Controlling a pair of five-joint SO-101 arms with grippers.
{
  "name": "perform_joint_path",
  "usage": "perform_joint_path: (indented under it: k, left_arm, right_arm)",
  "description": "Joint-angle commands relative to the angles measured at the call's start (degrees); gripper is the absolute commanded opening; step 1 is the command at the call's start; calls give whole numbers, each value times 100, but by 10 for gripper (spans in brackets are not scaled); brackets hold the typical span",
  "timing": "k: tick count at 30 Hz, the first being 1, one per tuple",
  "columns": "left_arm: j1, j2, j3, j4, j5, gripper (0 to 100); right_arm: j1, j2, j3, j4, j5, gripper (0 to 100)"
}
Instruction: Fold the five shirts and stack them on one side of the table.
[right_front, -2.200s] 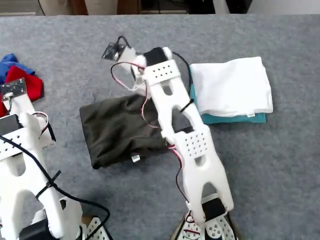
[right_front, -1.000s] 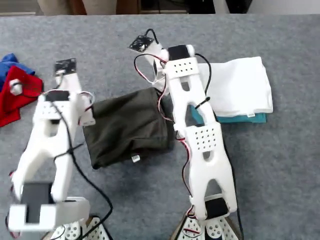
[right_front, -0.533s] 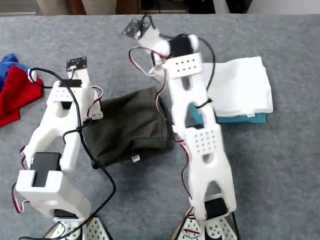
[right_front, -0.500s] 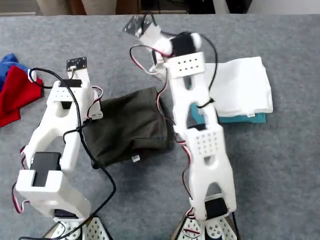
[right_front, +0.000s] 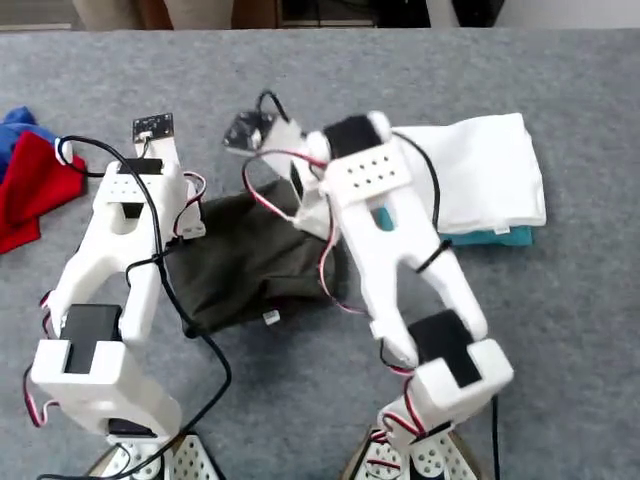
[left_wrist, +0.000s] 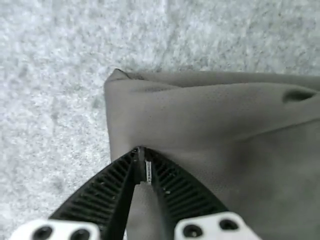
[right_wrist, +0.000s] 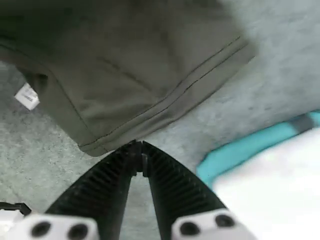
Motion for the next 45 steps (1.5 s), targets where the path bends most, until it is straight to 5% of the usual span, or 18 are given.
perform_joint_path:
  k: [1,15,24,29,36,45]
  left_arm:
    - [-176,-31,-176,53,9,19]
    - [-237,22,-176,53,-273,19]
    - [-237,-40,-229,193,-536,19]
    - [-185,-418,-431,686,-519,19]
    - [-316,-629,-422,721,-536,19]
    - [-352,-620,396,-114,-510,19]
  right_arm:
    - [-110,-374,1015,-571,79,2]
    - [778,-418,3081,-1996,589,2]
    - [743,-848,1279,-554,563,2]
    - [-426,-1244,1086,-18,-97,2]
    - [-1349,-1059,2044,-1178,-598,2]
    - [-303,-92,2853,-2295,-519,2]
